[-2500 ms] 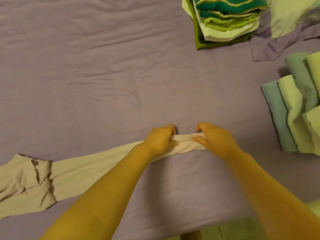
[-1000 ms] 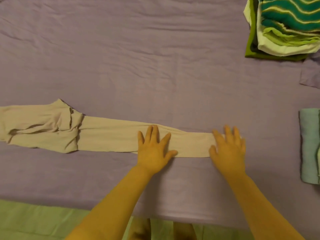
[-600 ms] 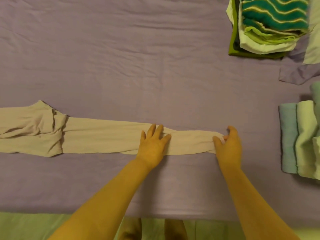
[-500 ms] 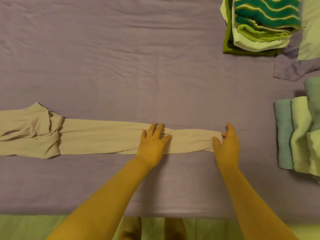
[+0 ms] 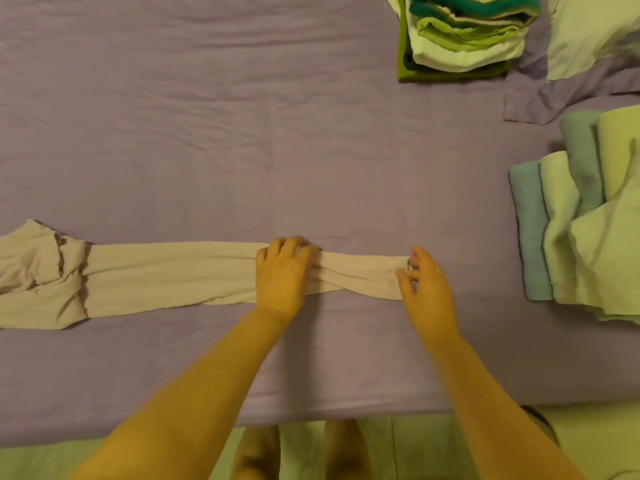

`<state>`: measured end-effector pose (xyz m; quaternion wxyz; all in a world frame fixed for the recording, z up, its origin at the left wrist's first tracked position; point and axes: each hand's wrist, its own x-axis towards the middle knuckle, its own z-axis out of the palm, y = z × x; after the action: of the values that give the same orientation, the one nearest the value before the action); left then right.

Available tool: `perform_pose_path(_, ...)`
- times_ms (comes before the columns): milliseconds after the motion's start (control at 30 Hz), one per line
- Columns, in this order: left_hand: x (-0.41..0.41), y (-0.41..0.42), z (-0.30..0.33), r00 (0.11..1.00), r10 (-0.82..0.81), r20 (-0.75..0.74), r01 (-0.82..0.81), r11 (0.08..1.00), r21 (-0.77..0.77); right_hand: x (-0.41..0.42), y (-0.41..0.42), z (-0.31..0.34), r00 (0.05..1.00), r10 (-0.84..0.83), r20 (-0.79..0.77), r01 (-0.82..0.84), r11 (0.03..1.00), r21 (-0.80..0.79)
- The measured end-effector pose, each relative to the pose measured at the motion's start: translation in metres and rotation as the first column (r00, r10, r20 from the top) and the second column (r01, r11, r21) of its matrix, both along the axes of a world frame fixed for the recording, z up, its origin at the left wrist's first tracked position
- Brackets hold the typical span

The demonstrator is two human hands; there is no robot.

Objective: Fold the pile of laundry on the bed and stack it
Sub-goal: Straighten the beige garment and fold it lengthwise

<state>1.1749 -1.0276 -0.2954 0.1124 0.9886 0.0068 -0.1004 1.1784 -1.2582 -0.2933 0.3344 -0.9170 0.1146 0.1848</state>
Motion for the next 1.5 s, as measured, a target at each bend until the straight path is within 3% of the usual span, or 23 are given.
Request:
perform_pose_path(100,0.016,0.001,-0.01,0.995,-0.02,-0.098,0.023,0.999,0.022,0.013,0.005,-0.003,0.994,0.109,0.026,-0.102,0.978,-0.181)
perform_pose_path(200,0.027,-0.002,-0.013,0.988,-0.064,-0.14,0.077,0.993,0.092,0.02,0.003,-0.005,0.967,0.251,-0.034,-0.243,0.88,-0.409)
perform_pose_path(367,0.06,-0.001,-0.01,0.998,0.04,-0.047,-0.039,0.999,0.011,0.054,0.0,-0.005,0.979,0.158,0.128,-0.107,0.934,-0.34)
perform_pose_path(500,0.059,-0.015,-0.014,0.982,0.112,-0.151,-0.136,0.978,-0.159,0.079,0.009,-0.015,0.978,0.202,0.054,-0.168,0.913,-0.371)
perform_pose_path(633,0.022,-0.025,-0.018,0.999,-0.031,-0.018,0.029,0.993,-0.111,0.078,0.013,-0.021,0.983,0.182,0.006,-0.17,0.933,-0.317)
perform_pose_path(733,0.005,-0.021,-0.024,0.996,-0.084,0.028,0.084,0.996,-0.019,0.072,-0.001,-0.02,0.947,0.31,-0.083,-0.315,0.848,-0.427)
perform_pose_path(933,-0.008,-0.013,-0.025,0.963,-0.187,-0.192,0.188,0.982,-0.011,0.064,-0.031,-0.007,0.878,0.421,-0.23,-0.471,0.667,-0.577)
perform_pose_path(1000,-0.009,-0.014,-0.019,0.976,-0.142,-0.168,0.129,0.988,-0.086,0.067,-0.028,-0.005,0.868,0.457,-0.194,-0.477,0.657,-0.584)
perform_pose_path(1067,-0.009,-0.015,-0.013,0.998,-0.047,-0.043,0.04,0.986,-0.16,0.067,-0.017,-0.004,0.87,0.479,-0.115,-0.451,0.682,-0.576)
perform_pose_path(1167,-0.013,-0.004,-0.009,0.982,0.121,0.142,-0.102,0.986,-0.132,0.062,0.012,0.001,0.858,0.507,0.084,-0.37,0.723,-0.584)
perform_pose_path(1267,-0.021,0.022,-0.007,0.953,0.263,0.148,-0.251,0.963,-0.097,0.044,0.065,0.001,0.726,0.646,0.237,-0.486,0.725,-0.488)
perform_pose_path(1333,-0.028,0.044,-0.012,0.939,0.305,0.156,-0.291,0.951,-0.106,0.031,0.096,-0.008,0.647,0.733,0.211,-0.603,0.661,-0.447)
perform_pose_path(1400,-0.034,0.067,-0.018,0.952,0.292,0.089,-0.286,0.955,-0.075,0.02,0.11,-0.017,0.671,0.741,0.039,-0.659,0.619,-0.427)
perform_pose_path(1500,-0.039,0.095,-0.029,0.929,0.289,-0.23,-0.28,0.957,0.072,0.009,0.089,-0.024,0.719,0.682,-0.135,-0.656,0.6,-0.458)
